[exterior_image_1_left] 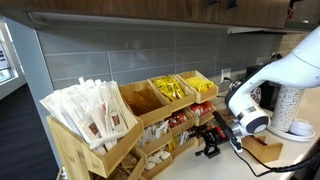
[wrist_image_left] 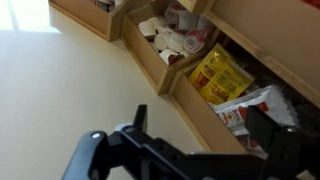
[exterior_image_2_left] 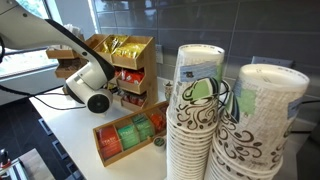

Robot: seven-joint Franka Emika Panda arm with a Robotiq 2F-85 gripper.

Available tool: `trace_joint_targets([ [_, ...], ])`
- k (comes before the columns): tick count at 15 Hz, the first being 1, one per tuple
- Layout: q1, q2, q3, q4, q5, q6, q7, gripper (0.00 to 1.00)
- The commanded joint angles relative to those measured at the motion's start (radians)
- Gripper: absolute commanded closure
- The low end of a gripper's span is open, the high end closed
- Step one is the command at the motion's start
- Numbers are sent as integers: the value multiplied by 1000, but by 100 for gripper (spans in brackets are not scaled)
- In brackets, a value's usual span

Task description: Remove one white sachet from the bottom shelf of the second stand from the right and put it on the counter.

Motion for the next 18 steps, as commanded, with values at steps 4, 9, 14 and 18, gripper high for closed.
trace_joint_targets([
  [4,-19,65,-15,24,181,-94,-81,0],
  [9,-25,100,-24,26,245,-128,-106,0],
  [14,-37,128,-35,50,291,-137,-81,0],
  [18,-39,152,-35,67,272,-180,-56,0],
])
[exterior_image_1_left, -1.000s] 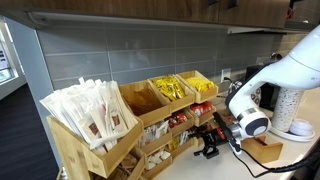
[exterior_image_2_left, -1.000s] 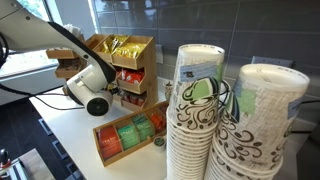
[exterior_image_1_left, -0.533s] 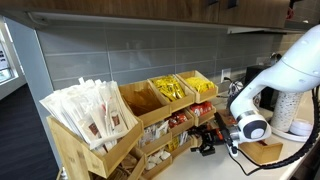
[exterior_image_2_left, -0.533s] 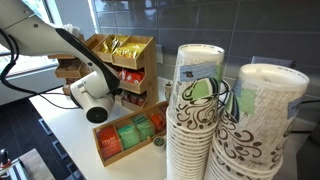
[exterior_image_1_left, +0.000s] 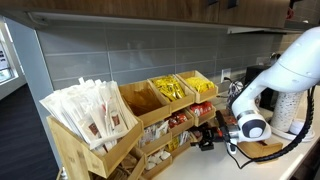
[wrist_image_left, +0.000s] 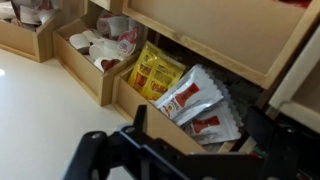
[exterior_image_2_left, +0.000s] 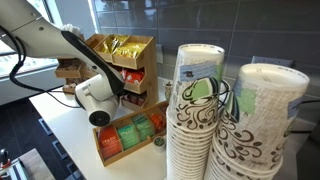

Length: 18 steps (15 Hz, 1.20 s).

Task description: Remove one white sachet from the bottom shelf of the second stand from the right and put it on the counter.

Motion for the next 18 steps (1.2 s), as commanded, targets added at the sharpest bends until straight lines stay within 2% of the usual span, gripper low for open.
trace_joint_targets([
  [1,-7,38,-4,28,2,-62,21,0],
  [5,-11,54,-7,38,-8,-90,46,0],
  [6,-13,57,-8,37,-9,-98,52,8],
  [8,-15,57,-10,34,-7,-104,59,34],
  [9,-17,57,-11,34,-8,-108,63,42],
  [10,-18,57,-12,34,-9,-112,67,49],
  [12,-21,54,-14,31,-7,-115,72,51],
  [13,-22,54,-15,31,-7,-117,75,49],
  [14,-22,50,-16,29,-11,-118,78,25],
  [15,-21,48,-15,29,-11,-114,80,24],
  [18,-21,46,-16,27,-20,-117,83,3],
])
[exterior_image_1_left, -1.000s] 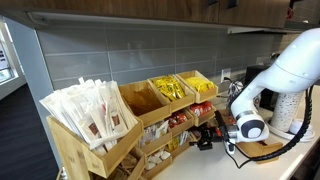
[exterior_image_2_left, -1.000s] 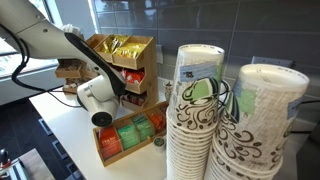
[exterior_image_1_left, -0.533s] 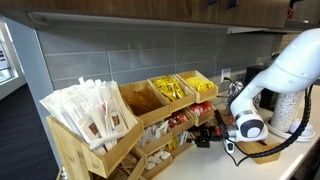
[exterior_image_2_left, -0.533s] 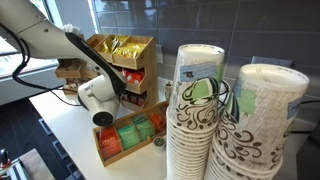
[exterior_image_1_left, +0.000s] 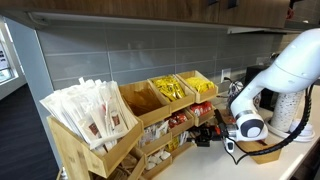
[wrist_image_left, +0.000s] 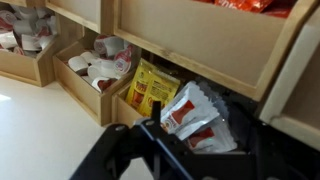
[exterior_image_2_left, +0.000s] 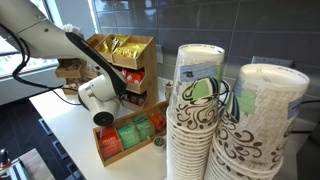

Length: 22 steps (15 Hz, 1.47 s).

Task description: Remove one white sachet from the bottom shelf of the second stand from the right and put it on the counter.

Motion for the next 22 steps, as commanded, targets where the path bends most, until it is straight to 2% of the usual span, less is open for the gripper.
trace_joint_targets([
  [1,-16,20,-12,1,-17,-54,-6,2],
  [2,-16,21,-13,0,-18,-55,-6,20],
  [3,-17,21,-13,-1,-18,-57,-7,33],
  [4,-20,21,-15,-3,-24,-66,-7,33],
  [5,-20,18,-16,-5,-24,-63,-6,40],
  [10,-24,18,-19,-8,-25,-75,-9,79],
  [13,-27,16,-21,-10,-26,-78,-9,89],
  [14,-28,14,-23,-12,-26,-79,-10,96],
  [17,-31,4,-28,-22,-35,-81,-16,100],
  [22,-33,-5,-33,-30,-86,-85,-34,100],
])
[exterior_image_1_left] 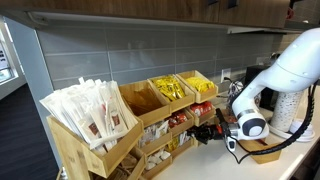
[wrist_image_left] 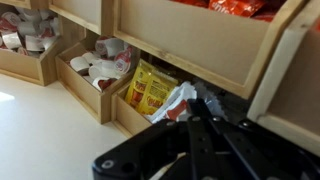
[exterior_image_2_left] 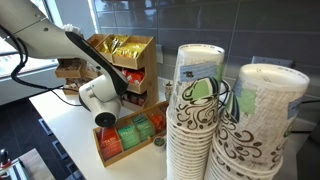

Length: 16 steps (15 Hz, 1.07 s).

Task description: Remove one white sachet from the bottom shelf of the second stand from the right and put it on the counter.

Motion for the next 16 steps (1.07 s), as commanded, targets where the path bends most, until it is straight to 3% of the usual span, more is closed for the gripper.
trace_joint_targets([
  [1,-21,1,-20,-29,-64,-69,-42,100],
  [3,-21,0,-23,-27,-88,-66,-42,73],
  [9,-15,-7,-22,-28,-148,-48,-90,32],
  [10,-15,-9,-23,-30,-152,-49,-96,58],
  [13,-20,-15,-26,-37,-157,-58,-129,63],
  [16,-24,-17,-30,-41,-159,-76,-157,93],
])
